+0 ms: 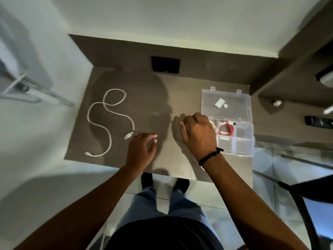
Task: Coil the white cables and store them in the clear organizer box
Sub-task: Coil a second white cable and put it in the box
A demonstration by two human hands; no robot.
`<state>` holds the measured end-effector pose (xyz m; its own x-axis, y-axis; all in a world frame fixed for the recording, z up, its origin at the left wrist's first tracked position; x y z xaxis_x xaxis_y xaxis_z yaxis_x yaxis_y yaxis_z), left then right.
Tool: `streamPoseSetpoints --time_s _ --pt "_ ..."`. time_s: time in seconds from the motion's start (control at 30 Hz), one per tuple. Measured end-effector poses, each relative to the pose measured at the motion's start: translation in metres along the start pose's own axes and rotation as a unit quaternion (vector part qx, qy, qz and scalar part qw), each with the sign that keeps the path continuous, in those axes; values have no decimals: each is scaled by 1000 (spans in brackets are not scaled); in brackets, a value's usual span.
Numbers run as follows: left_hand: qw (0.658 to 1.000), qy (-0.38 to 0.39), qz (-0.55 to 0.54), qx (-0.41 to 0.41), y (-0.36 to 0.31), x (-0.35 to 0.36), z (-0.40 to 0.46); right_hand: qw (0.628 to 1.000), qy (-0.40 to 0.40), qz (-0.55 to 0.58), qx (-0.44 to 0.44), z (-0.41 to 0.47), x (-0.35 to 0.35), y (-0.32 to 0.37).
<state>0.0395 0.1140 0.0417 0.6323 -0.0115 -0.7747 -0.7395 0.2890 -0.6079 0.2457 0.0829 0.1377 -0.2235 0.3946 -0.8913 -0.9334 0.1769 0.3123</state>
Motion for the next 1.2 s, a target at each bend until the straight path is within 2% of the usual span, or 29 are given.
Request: streamPoseSetpoints --time_s 0.13,0.2,0.27,0.4,0.5,0.57,0.63,0.7,0.77,0.83,0.87,0.93,0.97,1.03,1.13,1.17,1.2 --pt "989 -87 103 -65 77 -71 -8 986 93 100 -93 0 50 99" --pt "972 -124 161 -118 116 -106 -21 973 146 102 -144 -11 83 148" --pt "962 -108 199 -150 147 -123 -37 960 176 108 -191 -24 110 188" --pt "969 -32 222 -105 180 -125 -55 934 252 119 -223 -47 161 238" --pt "973 -43 217 -62 182 -124 -54 911 297 90 -270 -68 193 260" --pt "978 -62 199 -18 171 -121 -51 900 295 43 -318 -79 202 264" --pt "985 -74 158 -6 162 -120 -48 908 276 42 -312 -77 197 261" --pt "994 -66 58 -65 155 -121 -43 926 221 82 -295 -63 180 258" --pt "987 -40 -61 -145 148 -119 -37 941 151 127 -273 -42 162 252" --pt "950 -5 -189 -247 141 -114 -30 946 137 163 -244 -28 150 241" --pt "912 5 -277 -302 135 -110 -26 946 140 187 -223 -23 146 237" --pt "810 10 -453 -373 116 -103 -16 941 146 271 -142 -14 137 227" --pt "763 12 -519 -384 105 -102 -8 934 150 311 -93 -11 132 222" --pt "695 7 -615 -373 82 -107 9 927 150 344 -28 -10 125 213" --pt "577 -5 -733 -360 59 -116 34 934 181 306 -26 -19 124 206" --pt "557 -10 -752 -352 56 -119 42 934 198 293 -46 -24 122 207" --pt "556 -19 -756 -346 56 -121 49 932 212 285 -73 -29 118 208"
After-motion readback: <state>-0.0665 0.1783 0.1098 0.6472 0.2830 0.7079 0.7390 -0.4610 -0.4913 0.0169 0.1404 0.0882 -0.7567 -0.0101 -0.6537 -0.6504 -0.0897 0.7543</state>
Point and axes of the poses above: each hand's wrist, its own z-axis towards the middle knuckle, its own x-axis out of the palm, y = z × x, the point moved 10 cm from there along z, towards the middle knuckle, and after that the axes turned 14 degrees about -y, right-handed, at the moved point
